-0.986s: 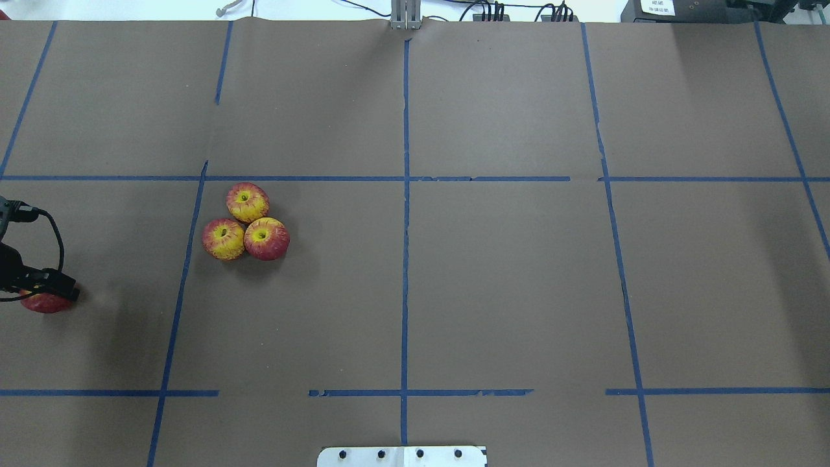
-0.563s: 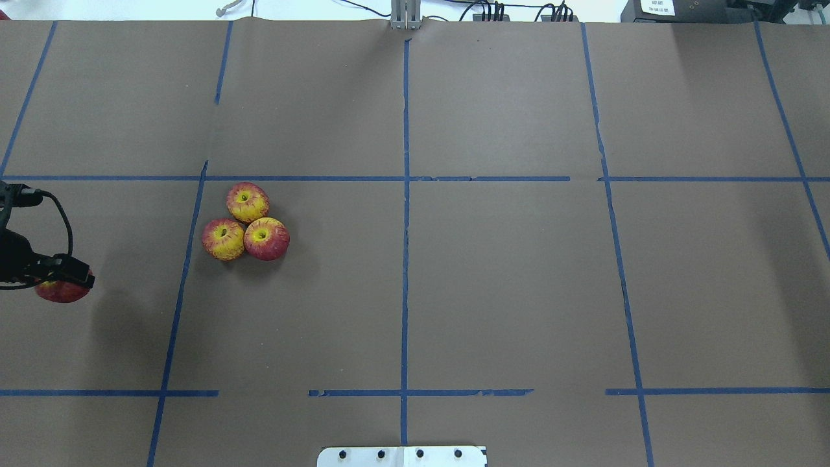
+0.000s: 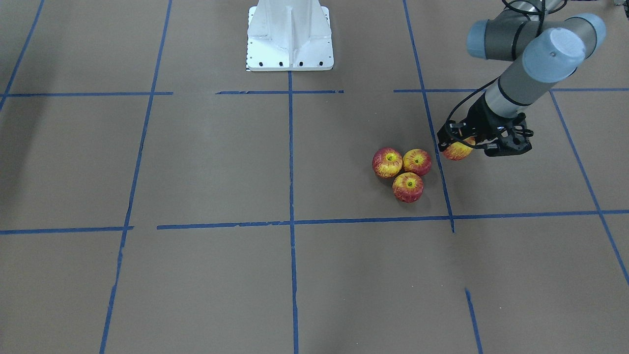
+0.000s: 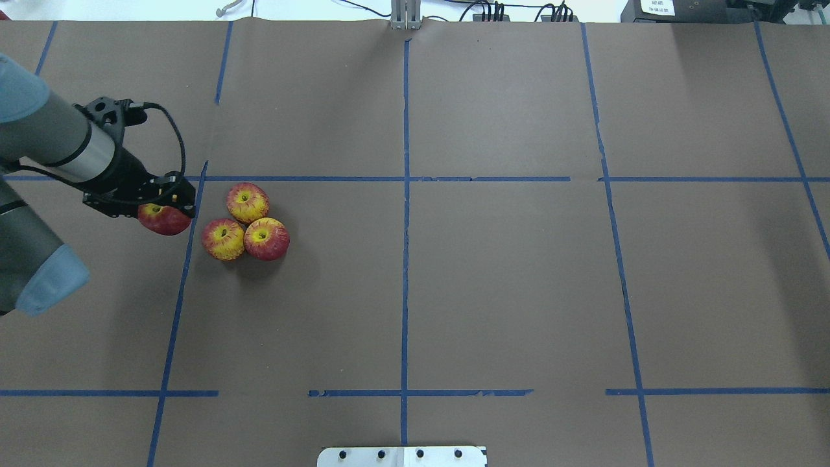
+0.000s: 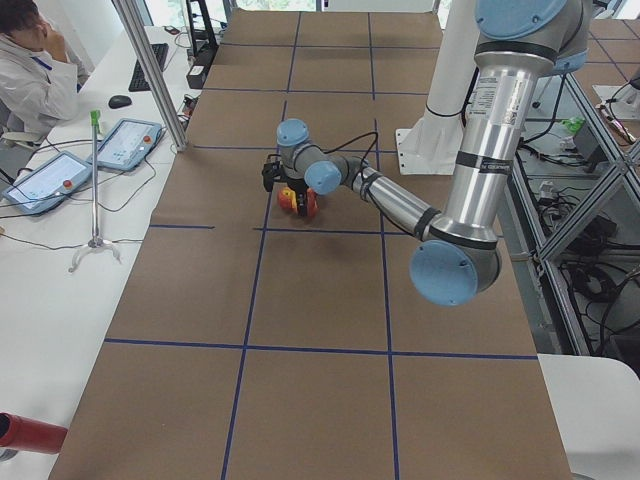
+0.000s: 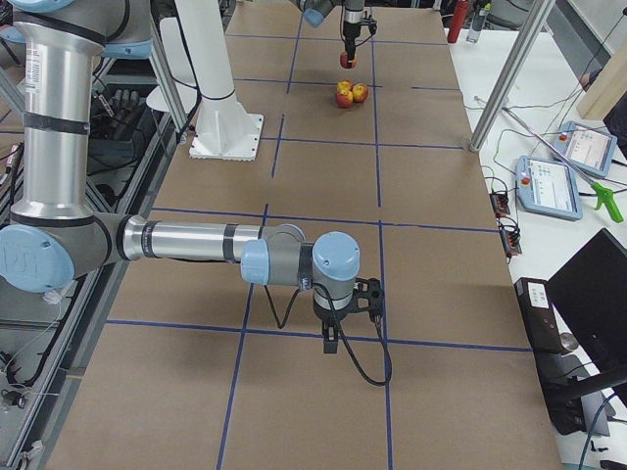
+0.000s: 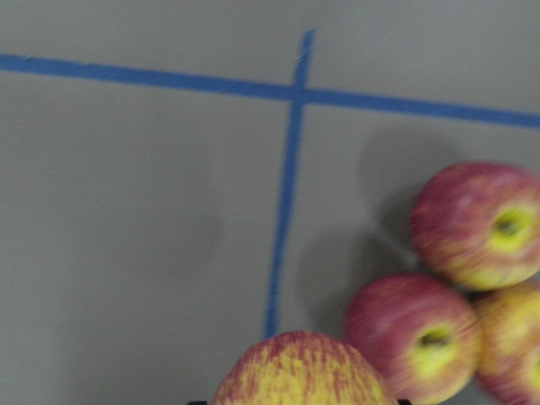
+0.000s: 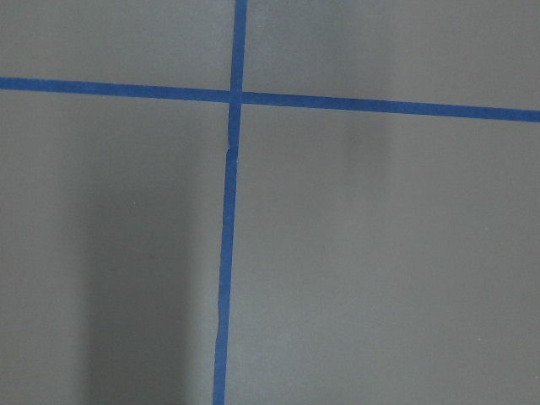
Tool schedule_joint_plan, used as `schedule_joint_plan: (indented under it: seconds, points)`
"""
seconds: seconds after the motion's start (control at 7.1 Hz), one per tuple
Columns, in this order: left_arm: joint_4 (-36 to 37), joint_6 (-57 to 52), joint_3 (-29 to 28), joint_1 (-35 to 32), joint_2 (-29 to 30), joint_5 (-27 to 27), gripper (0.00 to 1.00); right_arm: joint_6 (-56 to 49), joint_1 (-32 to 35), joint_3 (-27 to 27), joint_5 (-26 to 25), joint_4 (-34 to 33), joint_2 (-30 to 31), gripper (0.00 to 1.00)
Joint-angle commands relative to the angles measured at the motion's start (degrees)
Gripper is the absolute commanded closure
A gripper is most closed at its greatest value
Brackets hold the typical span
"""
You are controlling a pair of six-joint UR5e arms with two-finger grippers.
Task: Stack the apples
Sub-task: 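Lift the apple with the left gripper and carry it over the cluster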
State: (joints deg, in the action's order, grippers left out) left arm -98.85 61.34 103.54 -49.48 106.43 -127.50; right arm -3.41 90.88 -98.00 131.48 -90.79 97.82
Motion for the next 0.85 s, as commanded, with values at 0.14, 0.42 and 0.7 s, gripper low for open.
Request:
schedule_joint_plan:
  seconds: [0.14, 0.42, 0.7]
  points:
    - [1.38, 3.87, -5.08, 4.92, 6.31, 5.59, 1.00, -0.02, 0.00, 0.00, 0.00, 0.00, 0.00, 0.00]
    - [1.47, 3.96, -5.64, 5.27, 7.74, 5.51, 1.00, 0.07, 0.00, 0.00, 0.00, 0.00, 0.00, 0.00]
    - [1.47, 4.13, -6.16, 6.93, 7.56, 5.68, 1.00, 0.07, 0.00, 0.00, 0.00, 0.00, 0.00, 0.00]
